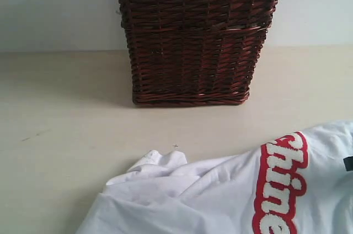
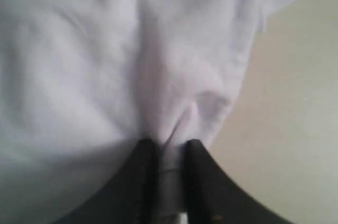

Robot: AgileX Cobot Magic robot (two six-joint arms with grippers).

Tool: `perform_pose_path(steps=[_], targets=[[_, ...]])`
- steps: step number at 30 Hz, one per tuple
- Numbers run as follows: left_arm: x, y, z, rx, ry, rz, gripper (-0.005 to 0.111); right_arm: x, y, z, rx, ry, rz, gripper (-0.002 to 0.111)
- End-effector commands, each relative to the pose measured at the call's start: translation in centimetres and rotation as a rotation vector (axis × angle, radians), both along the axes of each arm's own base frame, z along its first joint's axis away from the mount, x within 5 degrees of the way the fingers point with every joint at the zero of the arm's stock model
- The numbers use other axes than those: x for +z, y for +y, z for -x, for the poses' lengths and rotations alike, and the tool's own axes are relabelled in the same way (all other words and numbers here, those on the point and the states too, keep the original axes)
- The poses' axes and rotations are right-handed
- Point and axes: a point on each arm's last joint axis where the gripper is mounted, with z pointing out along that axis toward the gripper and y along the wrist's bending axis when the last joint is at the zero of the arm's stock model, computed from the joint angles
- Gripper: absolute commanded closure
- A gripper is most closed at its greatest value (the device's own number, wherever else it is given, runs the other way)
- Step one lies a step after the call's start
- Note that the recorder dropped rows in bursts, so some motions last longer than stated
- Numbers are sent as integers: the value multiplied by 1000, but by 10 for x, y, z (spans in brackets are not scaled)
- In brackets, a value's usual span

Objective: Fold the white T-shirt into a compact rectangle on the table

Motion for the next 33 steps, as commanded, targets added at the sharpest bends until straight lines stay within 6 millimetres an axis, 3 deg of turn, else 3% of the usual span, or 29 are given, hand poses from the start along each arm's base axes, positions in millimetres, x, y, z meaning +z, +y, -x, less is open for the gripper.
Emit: perform_pose_path(steps=[1,6,9,12,17,21,26,28,33], targets=[[-1,0,0,1,-1,-4,107,9,-1,-4,71,-21,38,108],[-1,0,0,1,-1,-4,107,50,-5,-20,113,-170,104,108],[-1,0,0,1,-1,-4,107,61,-2,-19,127,-138,70,108],[-1,0,0,1,-1,-4,107,58,3,-13,186,-39,19,108],[-1,0,0,1,-1,-4,107,52,27,16,518,244,-187,108],[-1,0,0,1,-1,-4,107,56,39,34,588,393,-369,108],[-1,0,0,1,-1,-4,107,53,33,30,510,384,-297,108],[-1,0,0,1,-1,-4,107,52,28,27,459,367,-252,102],[-1,0,0,1,-1,-4,107,51,27,24,451,341,-225,68]])
